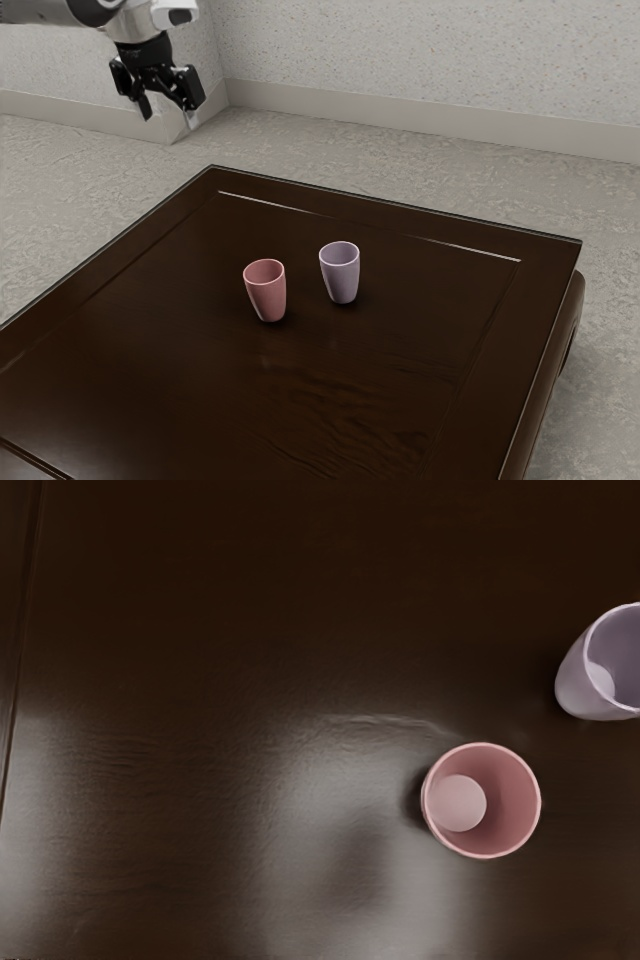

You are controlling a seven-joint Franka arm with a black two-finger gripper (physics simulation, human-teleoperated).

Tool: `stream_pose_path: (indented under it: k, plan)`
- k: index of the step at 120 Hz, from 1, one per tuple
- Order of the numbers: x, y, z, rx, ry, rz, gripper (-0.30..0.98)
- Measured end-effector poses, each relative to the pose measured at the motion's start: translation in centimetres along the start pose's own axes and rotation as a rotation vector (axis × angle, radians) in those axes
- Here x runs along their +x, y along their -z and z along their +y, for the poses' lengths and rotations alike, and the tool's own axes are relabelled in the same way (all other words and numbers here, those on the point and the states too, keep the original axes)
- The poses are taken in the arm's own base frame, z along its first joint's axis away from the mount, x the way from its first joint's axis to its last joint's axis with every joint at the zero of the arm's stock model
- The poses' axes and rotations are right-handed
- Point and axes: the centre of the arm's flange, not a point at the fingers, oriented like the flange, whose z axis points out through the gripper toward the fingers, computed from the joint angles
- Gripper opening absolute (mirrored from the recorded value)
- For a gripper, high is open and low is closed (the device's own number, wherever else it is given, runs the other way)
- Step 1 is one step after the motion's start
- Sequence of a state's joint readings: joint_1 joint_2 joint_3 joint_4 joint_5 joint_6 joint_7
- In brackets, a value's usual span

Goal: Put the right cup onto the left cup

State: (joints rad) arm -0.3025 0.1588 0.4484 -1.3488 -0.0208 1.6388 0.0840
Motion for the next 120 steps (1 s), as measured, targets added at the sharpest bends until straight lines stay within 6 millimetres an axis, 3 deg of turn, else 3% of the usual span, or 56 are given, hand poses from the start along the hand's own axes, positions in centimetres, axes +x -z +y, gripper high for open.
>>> stream_pose_path:
  k: [8, 13, 27, 32, 39, 48, 56, 78, 97, 120]
  plan:
    - [-0.9, 0.1, 1.4, -0.015, -0.034, -0.025, 0.67]
    - [-0.6, -1.4, 1.7, -0.012, -0.039, -0.052, 0.67]
    - [5.6, -10.3, 4.9, 0.032, -0.049, -0.103, 0.67]
    - [7.5, -14.7, 7.0, 0.026, -0.066, -0.127, 0.67]
    - [9.1, -20.0, 9.7, -0.001, -0.083, -0.157, 0.67]
    - [9.9, -24.1, 12.6, -0.036, -0.102, -0.170, 0.67]
    - [10.2, -25.6, 14.3, -0.060, -0.110, -0.166, 0.67]
    - [9.9, -27.2, 21.0, -0.103, -0.159, -0.136, 0.67]
    - [10.0, -29.8, 23.0, -0.108, -0.157, -0.139, 0.67]
    - [10.6, -30.5, 24.0, -0.111, -0.142, -0.121, 0.67]
